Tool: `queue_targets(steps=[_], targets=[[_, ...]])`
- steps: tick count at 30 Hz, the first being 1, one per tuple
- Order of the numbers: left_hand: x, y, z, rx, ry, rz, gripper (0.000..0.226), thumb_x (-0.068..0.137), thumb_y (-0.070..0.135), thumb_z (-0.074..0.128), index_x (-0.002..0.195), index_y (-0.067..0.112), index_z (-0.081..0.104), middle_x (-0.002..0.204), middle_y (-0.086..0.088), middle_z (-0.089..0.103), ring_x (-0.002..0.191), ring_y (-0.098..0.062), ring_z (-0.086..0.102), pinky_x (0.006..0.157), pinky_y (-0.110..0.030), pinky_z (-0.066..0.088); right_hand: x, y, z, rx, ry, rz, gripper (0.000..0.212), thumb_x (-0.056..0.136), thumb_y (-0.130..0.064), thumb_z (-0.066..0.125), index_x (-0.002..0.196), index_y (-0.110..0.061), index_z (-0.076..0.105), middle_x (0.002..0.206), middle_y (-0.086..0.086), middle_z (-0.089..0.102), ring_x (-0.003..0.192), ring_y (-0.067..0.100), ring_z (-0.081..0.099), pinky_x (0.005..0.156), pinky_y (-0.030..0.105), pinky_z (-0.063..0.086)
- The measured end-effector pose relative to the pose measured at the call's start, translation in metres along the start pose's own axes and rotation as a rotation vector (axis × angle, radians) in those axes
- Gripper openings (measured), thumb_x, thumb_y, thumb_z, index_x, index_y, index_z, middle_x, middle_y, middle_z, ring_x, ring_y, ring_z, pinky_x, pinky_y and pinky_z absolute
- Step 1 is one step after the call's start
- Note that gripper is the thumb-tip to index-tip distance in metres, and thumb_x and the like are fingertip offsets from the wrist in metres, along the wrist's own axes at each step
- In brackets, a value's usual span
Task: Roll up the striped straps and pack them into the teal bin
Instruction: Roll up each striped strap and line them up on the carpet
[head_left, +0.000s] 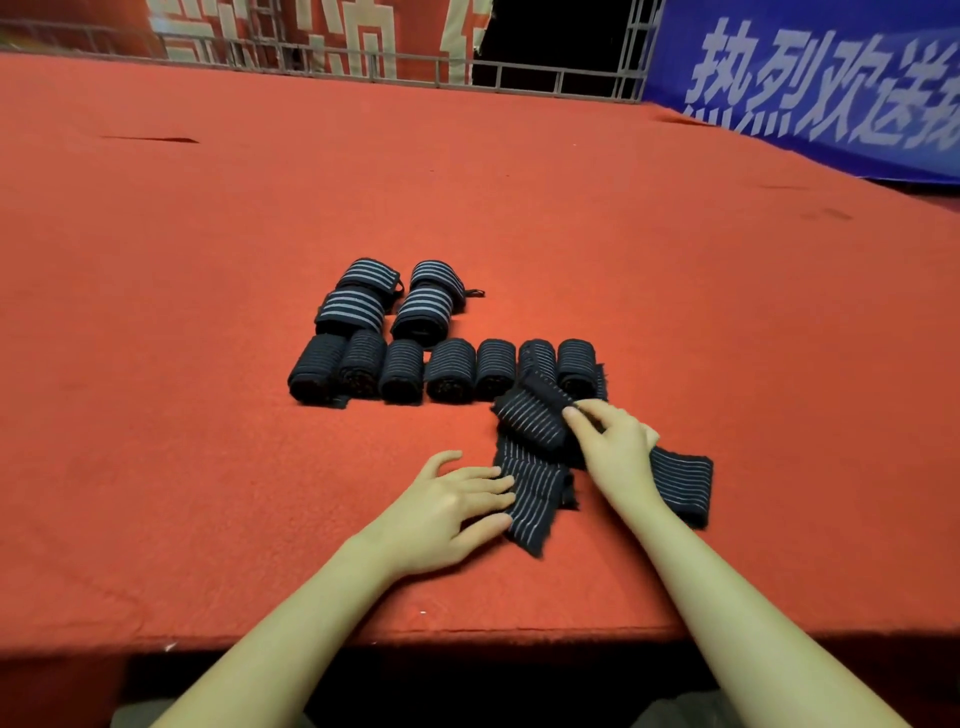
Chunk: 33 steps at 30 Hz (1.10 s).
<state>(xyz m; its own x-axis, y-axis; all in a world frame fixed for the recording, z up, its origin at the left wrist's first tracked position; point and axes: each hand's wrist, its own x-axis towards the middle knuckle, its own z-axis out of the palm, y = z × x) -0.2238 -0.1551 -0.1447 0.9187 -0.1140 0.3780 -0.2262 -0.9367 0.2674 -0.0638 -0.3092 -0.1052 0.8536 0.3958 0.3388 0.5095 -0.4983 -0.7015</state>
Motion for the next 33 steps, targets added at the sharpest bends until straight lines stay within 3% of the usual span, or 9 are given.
queue_targets(steps=[6,9,12,15,19,25,27,30,33], targets=[[0.008,0.006,-0.008,-0.086,0.050,-0.091,0.047,0.094,0.051,0.033,0.130,0.031,0.055,0.101,0.017,0.062,0.098,0.000,0.051,0.101,-0.024,0.016,0.012,0.006,-0.016,0.185,0.255,0.053,0.007,0.098,-0.023,0.052,0.096,-0.027,0.058,0.081,-0.021,0.059,0.081,0.007,0.055,0.096,0.043,0.036],[0.015,0.013,-0.009,-0.035,0.031,-0.089,0.051,0.093,0.053,0.029,0.134,0.032,0.051,0.088,0.020,0.048,0.092,-0.006,0.049,0.097,-0.026,0.018,0.015,0.040,-0.006,0.069,0.227,0.148,0.031,0.092,-0.050,0.055,0.122,-0.046,0.049,0.089,-0.024,0.059,0.095,0.008,0.056,0.101,0.035,0.031],[0.020,0.016,-0.008,-0.006,0.051,-0.074,0.054,0.093,0.055,0.026,0.132,0.030,0.053,0.095,0.013,0.059,0.094,-0.010,0.051,0.094,-0.030,0.023,0.016,0.004,-0.035,0.262,0.397,0.136,0.029,0.099,-0.021,0.044,0.124,-0.037,0.049,0.084,-0.021,0.050,0.096,0.019,0.049,0.093,0.027,0.031],[0.030,0.017,-0.007,0.049,0.067,-0.037,0.052,0.093,0.053,0.029,0.129,0.027,0.057,0.093,0.009,0.065,0.088,-0.015,0.054,0.088,-0.032,0.028,0.008,-0.019,-0.057,0.320,0.461,0.023,0.029,0.097,-0.013,0.044,0.114,-0.035,0.049,0.075,-0.011,0.052,0.081,0.020,0.051,0.097,0.042,0.034],[0.044,0.020,0.000,0.161,0.193,0.001,0.037,0.092,0.042,0.043,0.120,0.023,0.058,0.086,0.008,0.064,0.078,-0.017,0.056,0.073,-0.034,0.032,0.009,-0.006,-0.059,0.380,0.319,0.043,0.021,0.086,-0.040,0.045,0.100,-0.051,0.055,0.081,-0.009,0.063,0.086,0.018,0.060,0.097,0.059,0.038],[0.090,0.042,-0.015,0.064,0.512,-0.130,0.040,0.088,0.033,0.048,0.125,0.019,0.050,0.118,-0.004,0.058,0.108,-0.017,0.047,0.086,-0.029,0.030,0.005,-0.005,-0.060,0.429,0.191,-0.063,0.005,0.082,-0.038,0.059,0.084,-0.040,0.062,0.085,-0.030,0.065,0.085,-0.001,0.061,0.098,0.056,0.040],[0.107,0.048,-0.025,0.029,0.498,-0.161,0.044,0.089,0.035,0.046,0.129,0.016,0.052,0.124,-0.003,0.058,0.113,-0.016,0.045,0.090,-0.028,0.027,0.006,-0.006,-0.062,0.449,0.166,-0.095,0.008,0.083,-0.029,0.064,0.081,-0.036,0.061,0.081,-0.028,0.065,0.081,-0.003,0.060,0.096,0.052,0.043],[0.122,0.049,-0.036,-0.029,0.487,-0.210,0.048,0.090,0.039,0.044,0.134,0.021,0.049,0.130,0.001,0.053,0.116,-0.016,0.043,0.090,-0.027,0.025,0.007,-0.013,-0.064,0.488,0.091,-0.192,0.024,0.084,-0.012,0.070,0.079,-0.034,0.062,0.078,-0.023,0.066,0.077,-0.004,0.059,0.087,0.028,0.045],[0.125,0.041,-0.043,-0.017,0.498,-0.136,0.035,0.089,0.038,0.047,0.119,0.025,0.058,0.123,0.005,0.055,0.110,-0.013,0.045,0.087,-0.031,0.027,0.011,-0.020,-0.068,0.521,0.007,-0.268,0.021,0.082,-0.013,0.069,0.080,-0.034,0.065,0.080,-0.018,0.068,0.079,0.007,0.060,0.081,0.020,0.045]])
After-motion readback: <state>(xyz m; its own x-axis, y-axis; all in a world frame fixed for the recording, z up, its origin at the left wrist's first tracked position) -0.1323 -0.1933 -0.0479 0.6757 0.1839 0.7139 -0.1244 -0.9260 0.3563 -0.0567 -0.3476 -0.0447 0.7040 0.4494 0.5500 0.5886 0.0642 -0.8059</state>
